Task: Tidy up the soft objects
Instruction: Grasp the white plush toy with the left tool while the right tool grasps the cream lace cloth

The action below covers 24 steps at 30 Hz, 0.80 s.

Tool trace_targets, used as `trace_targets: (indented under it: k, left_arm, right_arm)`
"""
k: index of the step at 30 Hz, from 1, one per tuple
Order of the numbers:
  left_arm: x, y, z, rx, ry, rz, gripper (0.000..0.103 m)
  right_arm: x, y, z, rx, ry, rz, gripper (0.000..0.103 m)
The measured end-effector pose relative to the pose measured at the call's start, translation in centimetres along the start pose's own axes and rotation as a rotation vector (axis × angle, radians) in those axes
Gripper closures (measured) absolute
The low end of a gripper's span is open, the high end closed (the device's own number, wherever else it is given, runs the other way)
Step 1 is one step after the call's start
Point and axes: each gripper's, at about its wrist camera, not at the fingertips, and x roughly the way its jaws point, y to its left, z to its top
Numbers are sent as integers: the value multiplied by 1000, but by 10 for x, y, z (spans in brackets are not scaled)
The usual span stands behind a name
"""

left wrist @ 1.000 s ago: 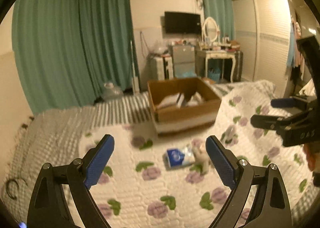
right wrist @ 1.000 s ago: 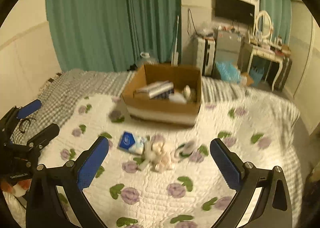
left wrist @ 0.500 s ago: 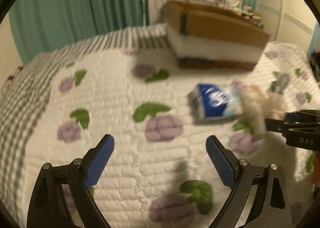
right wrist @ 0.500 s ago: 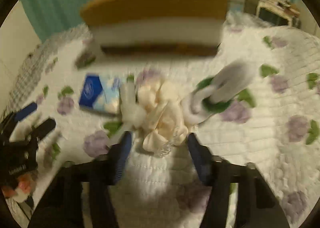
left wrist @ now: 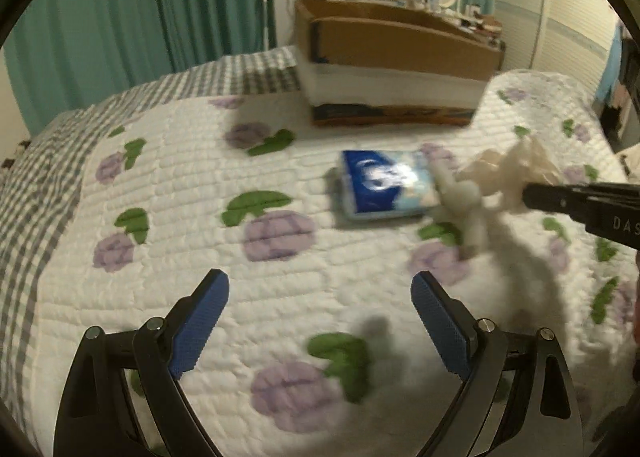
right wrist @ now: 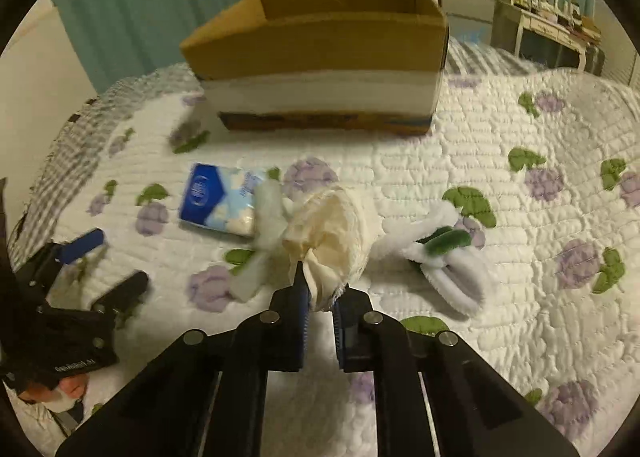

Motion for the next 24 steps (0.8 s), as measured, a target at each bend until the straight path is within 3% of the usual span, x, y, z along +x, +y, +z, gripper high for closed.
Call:
trace_targets:
  k: [4, 8, 13, 16, 23, 24]
  left_arm:
    - [-13, -22, 7, 19, -10, -36, 10]
    - [-6, -49, 19, 36, 7, 5, 10]
    - [13, -72, 36, -3, 56, -45, 12]
    - [23, -89, 46, 7, 55, -61, 26]
    - [60, -122, 54, 54, 117, -103, 48]
    - [67, -123, 55, 54, 129, -99, 57]
  right_arm:
    - [-27, 4, 3, -24, -71, -3, 94]
    - [-45, -6, 11, -57, -106, -48, 94]
    - [-47, -32, 17, -81, -125, -126, 94]
    - [-37, -50, 23, -71, -127, -152, 94]
    - [-20, -83, 22, 11, -107, -87, 94]
    - [-20, -85, 22, 17, -110, -77, 94]
